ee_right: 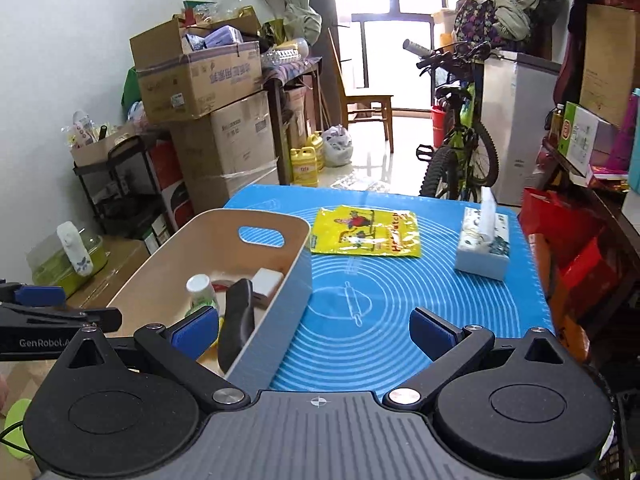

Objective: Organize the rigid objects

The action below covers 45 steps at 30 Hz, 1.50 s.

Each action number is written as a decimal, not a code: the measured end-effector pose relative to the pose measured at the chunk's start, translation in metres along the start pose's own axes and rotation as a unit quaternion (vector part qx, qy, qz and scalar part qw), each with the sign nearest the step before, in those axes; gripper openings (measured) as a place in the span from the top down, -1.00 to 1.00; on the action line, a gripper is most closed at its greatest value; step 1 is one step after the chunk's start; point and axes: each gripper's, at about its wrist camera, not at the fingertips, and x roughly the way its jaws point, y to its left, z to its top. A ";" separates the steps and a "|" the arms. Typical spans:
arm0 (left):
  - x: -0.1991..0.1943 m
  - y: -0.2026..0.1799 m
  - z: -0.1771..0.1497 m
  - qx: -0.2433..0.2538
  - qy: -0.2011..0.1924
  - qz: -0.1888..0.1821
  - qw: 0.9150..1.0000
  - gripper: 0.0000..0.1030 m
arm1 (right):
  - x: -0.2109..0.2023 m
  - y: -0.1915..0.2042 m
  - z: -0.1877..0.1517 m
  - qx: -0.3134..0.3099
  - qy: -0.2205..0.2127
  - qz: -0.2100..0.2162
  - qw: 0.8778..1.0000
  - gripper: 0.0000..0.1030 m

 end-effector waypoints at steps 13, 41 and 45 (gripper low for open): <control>-0.037 -0.026 -0.047 0.004 -0.026 -0.020 0.999 -0.50 | -0.064 -0.011 -0.050 0.015 -0.026 -0.018 0.999 -0.95; -0.054 -0.043 -0.102 -0.004 -0.065 -0.045 0.997 -0.50 | -0.087 -0.014 -0.129 0.013 -0.069 -0.032 0.997 -0.95; -0.053 -0.044 -0.105 0.000 -0.065 -0.046 0.997 -0.50 | -0.086 -0.014 -0.131 0.011 -0.072 -0.030 0.997 -0.95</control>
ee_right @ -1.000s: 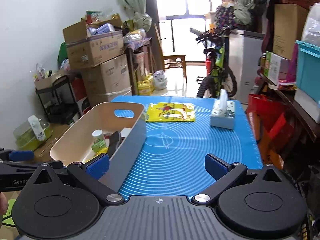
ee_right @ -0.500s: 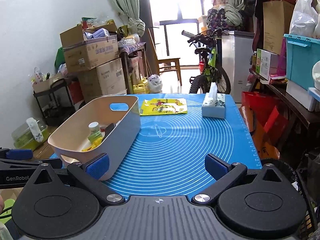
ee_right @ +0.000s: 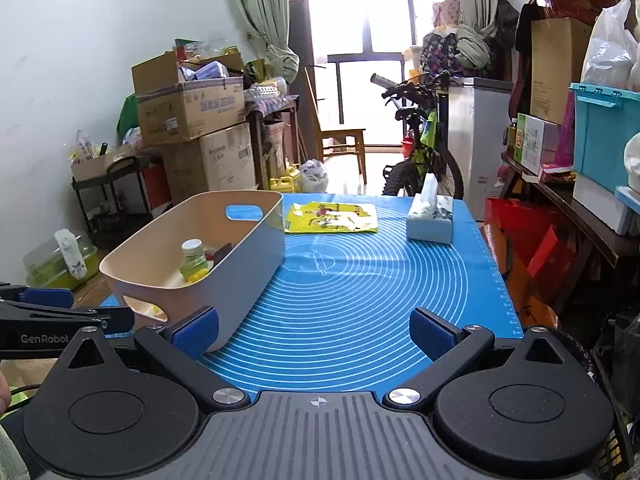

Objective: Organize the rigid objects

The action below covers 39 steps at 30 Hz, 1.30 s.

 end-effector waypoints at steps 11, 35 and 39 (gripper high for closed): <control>0.000 -0.003 -0.004 0.003 -0.003 -0.008 1.000 -0.50 | 0.004 -0.004 -0.007 0.018 0.002 -0.009 1.000 -0.95; 0.003 -0.003 -0.007 -0.002 0.000 -0.005 1.000 -0.50 | 0.008 -0.004 -0.012 0.014 0.009 -0.016 1.000 -0.95; 0.003 -0.003 -0.007 -0.002 0.001 -0.005 1.000 -0.50 | 0.008 -0.004 -0.012 0.014 0.009 -0.015 1.000 -0.95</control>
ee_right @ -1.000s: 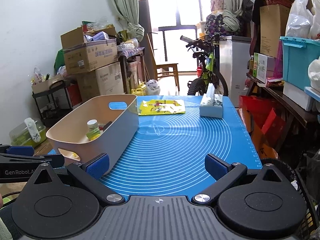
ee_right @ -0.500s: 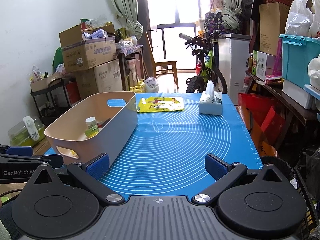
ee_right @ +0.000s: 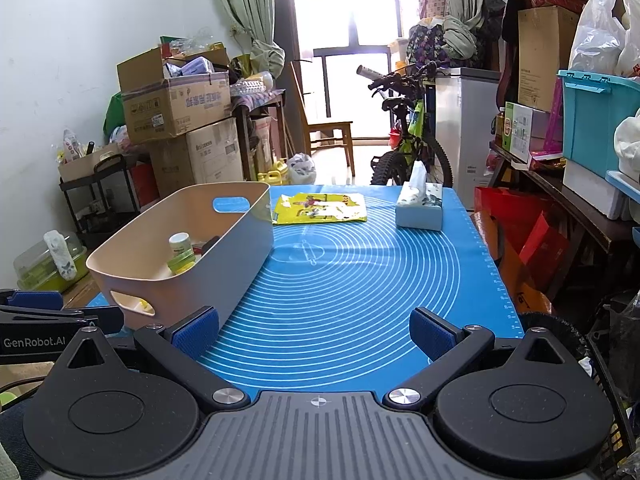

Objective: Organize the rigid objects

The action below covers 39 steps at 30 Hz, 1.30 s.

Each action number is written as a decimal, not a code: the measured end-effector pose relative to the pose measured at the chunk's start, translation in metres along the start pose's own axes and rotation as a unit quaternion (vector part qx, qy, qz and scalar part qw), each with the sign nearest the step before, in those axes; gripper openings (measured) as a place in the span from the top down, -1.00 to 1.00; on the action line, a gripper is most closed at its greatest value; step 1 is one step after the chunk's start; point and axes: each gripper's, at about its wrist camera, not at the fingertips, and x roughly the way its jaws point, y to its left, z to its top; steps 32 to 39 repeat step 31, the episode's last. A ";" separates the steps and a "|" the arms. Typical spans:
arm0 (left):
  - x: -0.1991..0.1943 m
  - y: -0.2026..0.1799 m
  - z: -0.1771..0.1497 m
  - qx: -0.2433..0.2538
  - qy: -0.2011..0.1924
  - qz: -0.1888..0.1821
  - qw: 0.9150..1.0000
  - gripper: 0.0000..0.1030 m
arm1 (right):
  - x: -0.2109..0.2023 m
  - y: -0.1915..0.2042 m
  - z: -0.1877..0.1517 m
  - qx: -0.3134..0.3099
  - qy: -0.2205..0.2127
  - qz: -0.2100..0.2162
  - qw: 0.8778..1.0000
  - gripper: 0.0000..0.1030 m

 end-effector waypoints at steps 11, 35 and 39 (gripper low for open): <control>0.000 -0.002 0.000 0.000 -0.001 -0.001 1.000 -0.50 | 0.000 0.000 0.000 0.001 -0.001 -0.001 1.000 -0.95; -0.001 -0.002 0.001 -0.001 -0.002 -0.002 1.000 -0.50 | 0.000 -0.004 -0.003 0.004 0.004 -0.003 1.000 -0.95; -0.001 -0.002 0.001 -0.001 -0.002 -0.002 1.000 -0.50 | 0.000 -0.004 -0.003 0.004 0.004 -0.003 1.000 -0.95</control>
